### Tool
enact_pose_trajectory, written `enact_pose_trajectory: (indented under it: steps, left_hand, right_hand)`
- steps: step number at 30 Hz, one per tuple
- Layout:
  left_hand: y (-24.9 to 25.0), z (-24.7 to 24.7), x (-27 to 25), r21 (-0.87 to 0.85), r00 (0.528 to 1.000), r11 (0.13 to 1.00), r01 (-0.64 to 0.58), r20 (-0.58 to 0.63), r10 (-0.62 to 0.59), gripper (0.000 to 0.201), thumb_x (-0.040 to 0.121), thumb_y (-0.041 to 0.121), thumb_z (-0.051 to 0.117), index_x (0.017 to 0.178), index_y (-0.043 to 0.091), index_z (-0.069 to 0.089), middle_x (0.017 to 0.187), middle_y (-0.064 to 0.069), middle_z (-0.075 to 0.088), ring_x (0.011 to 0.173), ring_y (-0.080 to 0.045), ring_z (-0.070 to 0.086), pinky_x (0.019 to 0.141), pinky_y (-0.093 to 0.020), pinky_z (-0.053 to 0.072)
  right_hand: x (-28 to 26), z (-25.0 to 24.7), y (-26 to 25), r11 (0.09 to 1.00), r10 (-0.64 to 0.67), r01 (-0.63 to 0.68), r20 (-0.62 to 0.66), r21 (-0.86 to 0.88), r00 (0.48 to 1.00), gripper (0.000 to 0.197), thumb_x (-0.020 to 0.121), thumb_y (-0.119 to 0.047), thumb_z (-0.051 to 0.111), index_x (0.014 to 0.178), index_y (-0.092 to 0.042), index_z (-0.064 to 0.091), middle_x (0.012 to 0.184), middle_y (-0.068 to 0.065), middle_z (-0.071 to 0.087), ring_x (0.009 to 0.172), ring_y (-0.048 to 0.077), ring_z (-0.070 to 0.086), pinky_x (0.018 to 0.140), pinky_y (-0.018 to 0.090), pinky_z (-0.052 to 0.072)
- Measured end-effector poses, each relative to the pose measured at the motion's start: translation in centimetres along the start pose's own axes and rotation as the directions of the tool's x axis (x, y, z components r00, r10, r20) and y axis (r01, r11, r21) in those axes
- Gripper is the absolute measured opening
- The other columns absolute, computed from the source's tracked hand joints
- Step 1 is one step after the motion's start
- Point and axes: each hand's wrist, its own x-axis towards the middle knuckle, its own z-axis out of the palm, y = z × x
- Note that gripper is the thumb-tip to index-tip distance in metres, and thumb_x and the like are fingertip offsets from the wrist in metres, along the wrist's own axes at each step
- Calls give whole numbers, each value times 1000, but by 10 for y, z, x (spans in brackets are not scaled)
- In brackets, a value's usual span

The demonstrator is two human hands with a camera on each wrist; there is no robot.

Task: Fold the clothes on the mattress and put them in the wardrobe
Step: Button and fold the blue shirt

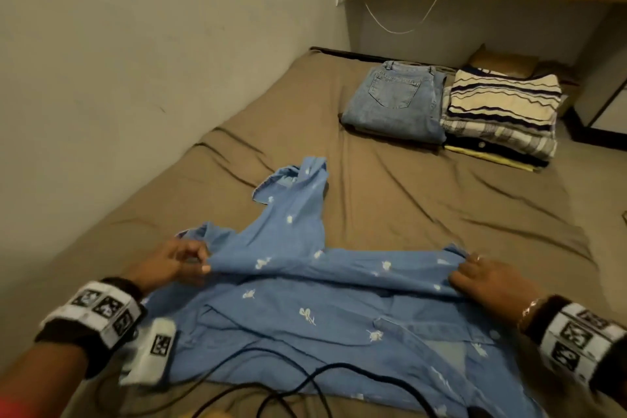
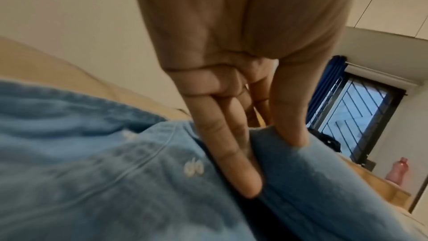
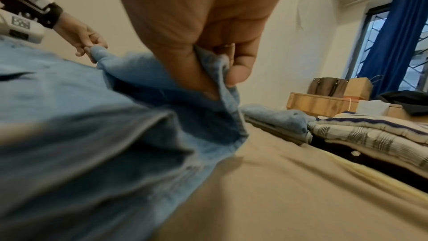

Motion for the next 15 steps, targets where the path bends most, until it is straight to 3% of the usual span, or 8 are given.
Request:
enact_pose_trajectory:
  steps: [3,6,8,10,12,13,15]
  left_hand:
    - [-16,11,-13,163,997,984,-68,37,63,26,78,-15,62,60,3,56,51,0,58,52,-4,55,58,-20,43]
    - [-11,10,-18,68,968,981,-179,-165,188,25,74,-17,62,61,2,55,56,2,60,58,-1,57,65,-23,45]
    - [-5,9,-24,-40,943,973,-226,-258,209,24,74,-18,61,62,1,53,61,2,60,63,-8,57,67,-23,45]
    - [-10,10,-33,33,955,974,-223,-195,225,24,75,-15,63,60,1,54,60,-2,62,65,-9,57,68,-23,45]
    - [-20,16,-42,207,981,964,-165,-69,182,21,77,-3,69,60,2,60,66,-3,64,66,-6,59,71,-18,45]
    - [-23,18,-46,276,988,952,-135,-33,150,18,80,1,69,63,-1,62,70,-6,64,68,-6,60,70,-13,44]
    - [-21,17,-47,339,981,930,-142,-80,179,19,85,7,65,69,-4,65,66,-8,64,59,-6,58,59,-11,42]
  right_hand:
    - [-11,23,-13,997,32,-40,114,63,993,84,17,-33,87,86,-24,41,63,-1,62,51,18,60,39,23,47]
    - [-14,0,-8,988,101,-108,68,108,993,86,11,-30,86,82,-25,38,61,1,59,47,20,58,37,23,43]
    - [-17,-12,-4,974,185,-188,36,123,982,82,17,-25,89,80,-24,37,61,2,58,47,23,56,38,25,42]
    - [-22,-13,-11,975,185,-191,58,114,981,73,26,-25,87,81,-24,38,62,3,57,47,23,55,38,25,42]
    - [-30,-7,-22,988,92,-105,115,113,989,57,39,-28,79,81,-24,40,65,2,57,46,21,54,38,24,41]
    - [-33,-7,-24,987,32,-54,143,148,989,48,47,-26,76,81,-25,42,69,-1,56,50,18,54,43,25,42]
    - [-32,-28,-15,936,104,-166,207,311,973,25,67,-16,64,76,-36,51,78,-11,50,65,7,49,62,20,41]
